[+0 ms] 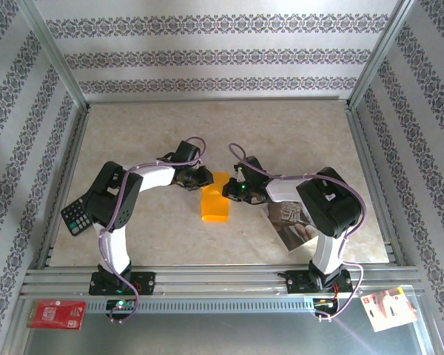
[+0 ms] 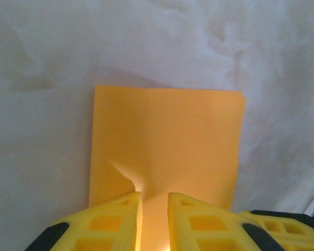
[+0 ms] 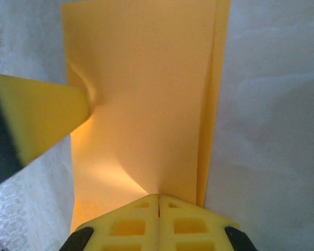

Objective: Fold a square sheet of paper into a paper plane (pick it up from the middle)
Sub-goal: First fold in half a square sheet of paper at the center of the table.

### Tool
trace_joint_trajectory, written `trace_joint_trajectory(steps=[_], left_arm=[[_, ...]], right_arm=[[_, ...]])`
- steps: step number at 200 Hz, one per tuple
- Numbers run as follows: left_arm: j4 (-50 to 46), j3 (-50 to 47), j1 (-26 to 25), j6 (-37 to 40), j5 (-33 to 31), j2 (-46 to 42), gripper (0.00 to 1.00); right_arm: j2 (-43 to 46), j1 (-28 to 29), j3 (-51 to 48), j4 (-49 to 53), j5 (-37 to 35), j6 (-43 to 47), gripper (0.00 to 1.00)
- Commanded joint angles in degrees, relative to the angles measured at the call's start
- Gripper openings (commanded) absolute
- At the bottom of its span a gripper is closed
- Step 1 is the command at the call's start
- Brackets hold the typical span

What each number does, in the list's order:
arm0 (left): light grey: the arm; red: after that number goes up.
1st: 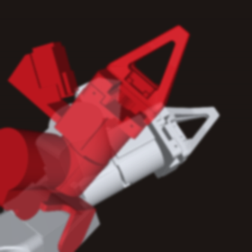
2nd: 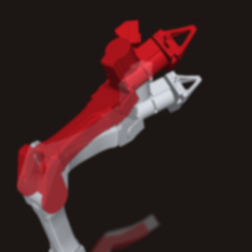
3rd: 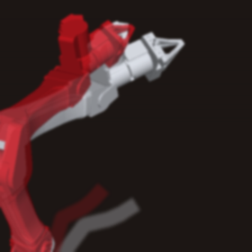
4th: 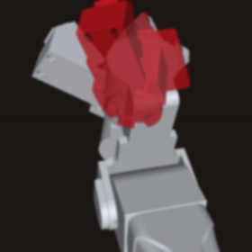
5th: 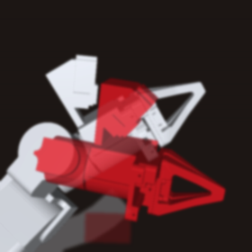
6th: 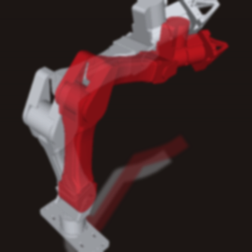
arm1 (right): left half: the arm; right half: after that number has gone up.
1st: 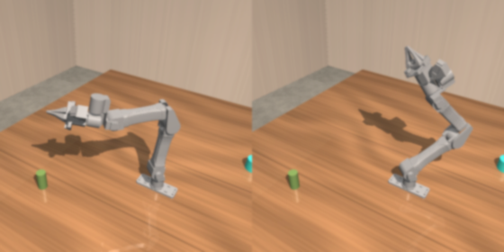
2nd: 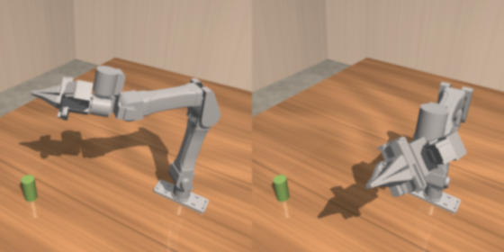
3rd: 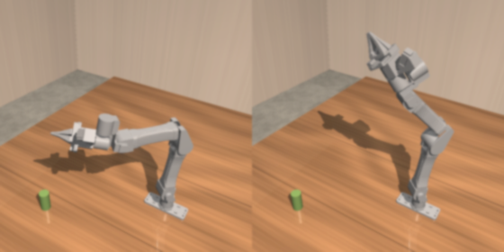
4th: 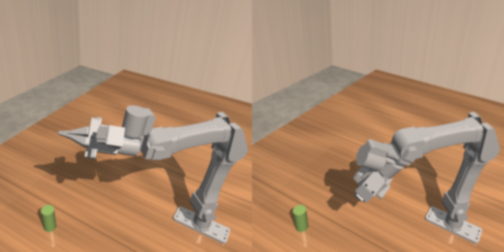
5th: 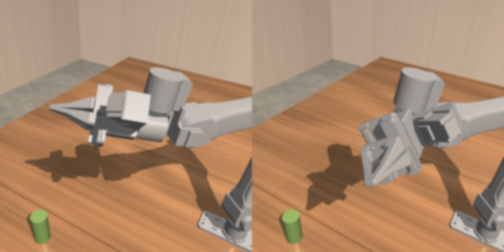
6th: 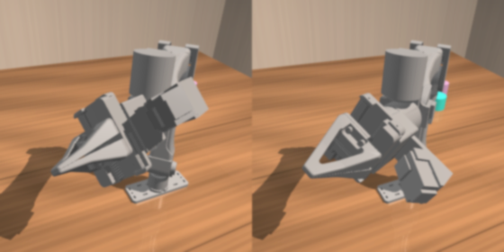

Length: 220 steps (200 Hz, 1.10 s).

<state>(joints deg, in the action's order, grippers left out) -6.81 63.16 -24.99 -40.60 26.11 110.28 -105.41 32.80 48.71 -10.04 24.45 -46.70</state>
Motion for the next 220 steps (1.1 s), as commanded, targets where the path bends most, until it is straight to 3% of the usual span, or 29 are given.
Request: trace_joint_trajectory(steps=[1,33,68,120,220], left_arm=[[-1.61,0.92,0.41,2.13,-0.36,0.97,0.19],[-0.78,-0.17,0.39,2.18,-0.36,1.39,0.19],[-0.67,-1.36,0.39,2.60,-1.29,1.53,0.19],[-0.36,-2.51,0.43,2.89,-1.75,1.55,0.19],[-0.80,-2.61,0.43,3.52,-2.38,1.64,0.20]], right_arm=[[-0.36,-0.84,-0.66,5.75,0.89,2.12,0.00],[1.87,-2.74,0.72,4.99,4.42,2.84,0.00],[4.64,-4.99,1.83,2.88,7.94,0.91,0.08],[4.26,-5.42,3.58,2.40,5.67,-0.91,0.15],[-2.67,-2.21,6.86,6.40,4.36,-0.63,0.11]])
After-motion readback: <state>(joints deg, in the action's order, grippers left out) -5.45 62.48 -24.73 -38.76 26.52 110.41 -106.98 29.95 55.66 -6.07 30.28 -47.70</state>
